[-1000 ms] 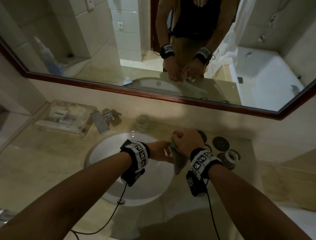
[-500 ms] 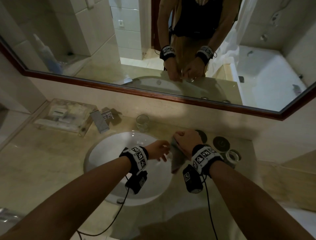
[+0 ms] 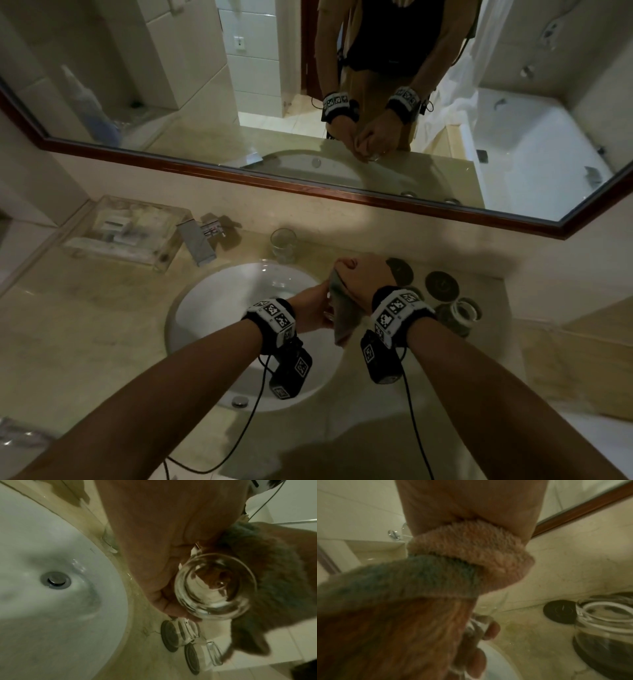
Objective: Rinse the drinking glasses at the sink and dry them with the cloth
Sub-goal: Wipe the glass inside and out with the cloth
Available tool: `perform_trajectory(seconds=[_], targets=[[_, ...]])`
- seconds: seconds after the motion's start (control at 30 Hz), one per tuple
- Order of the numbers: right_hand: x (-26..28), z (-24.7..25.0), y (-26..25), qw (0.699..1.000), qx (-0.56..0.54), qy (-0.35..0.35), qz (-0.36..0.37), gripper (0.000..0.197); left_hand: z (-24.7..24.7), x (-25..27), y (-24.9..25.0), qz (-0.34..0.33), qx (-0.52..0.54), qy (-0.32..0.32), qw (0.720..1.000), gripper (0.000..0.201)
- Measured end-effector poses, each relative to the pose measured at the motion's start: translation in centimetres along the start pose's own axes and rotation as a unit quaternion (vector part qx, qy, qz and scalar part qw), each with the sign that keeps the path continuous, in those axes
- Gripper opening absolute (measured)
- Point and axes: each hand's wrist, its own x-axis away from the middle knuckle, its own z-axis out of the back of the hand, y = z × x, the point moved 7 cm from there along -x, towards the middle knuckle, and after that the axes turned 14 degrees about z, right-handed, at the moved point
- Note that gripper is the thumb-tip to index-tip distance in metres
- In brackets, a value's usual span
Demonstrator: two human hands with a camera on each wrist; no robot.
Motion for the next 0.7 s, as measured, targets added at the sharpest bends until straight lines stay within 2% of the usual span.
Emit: perform_trajectory(seconds=[0.03,0.13,0.2,0.23,0.3,0.37,0.4,0.5,0.57,0.63,0.7], targets=[[0.0,0.2,-0.5,1.0,0.023,0.002,0.014,0.04,0.1,-0.3,0.2,-0.014,0.014,-0.003,1.0,0.052],[0.2,1.0,-2.2,0.994,0.053,0.074,0.063,0.029,1.1,-1.6,0.6,-0.054,0.061,0.006,0.997,0.049],[0.4,0.8,-2.5,0.989,0.048,0.128,0.062,0.025,0.5,-0.9,1.3,-0.08,0.091,-0.004,0.993,0.049],[0.6,0.4,-2.5,0.987,0.043,0.144,0.053,0.026,-0.2,-0.1,1.7,-0.088,0.109,-0.023,0.99,0.051],[0.8,-0.3,-2.0,0.986,0.022,0.16,0.035,0.031,-0.9,0.7,2.1,-0.089,0.111,-0.035,0.989,0.068],[0.9,-0.8,-1.7,0.988,0.007,0.154,0.02,0.033,-1.0,1.0,2.2,-0.092,0.097,-0.038,0.99,0.087],[0.8,-1.1,-1.5,0.989,-0.004,0.148,0.016,0.033,-1.0,1.0,2.1,-0.093,0.091,-0.039,0.991,0.09],[0.9,-1.4,-1.2,0.987,-0.1,0.129,0.01,0.03,-0.3,0.9,1.7,-0.09,0.083,-0.024,0.992,0.085],[1.1,-1.5,-1.0,0.98,-0.164,0.116,0.009,0.024,0.4,0.5,1.1,-0.058,0.09,-0.006,0.994,0.087],[1.2,-1.4,-1.0,0.979,-0.174,0.102,0.015,0.027,1.1,0.4,0.5,-0.033,0.078,0.012,0.996,0.09],[1.0,-1.4,-1.0,0.983,-0.162,0.082,0.017,0.037,1.1,0.6,0.1,-0.015,0.051,0.017,0.998,0.083]])
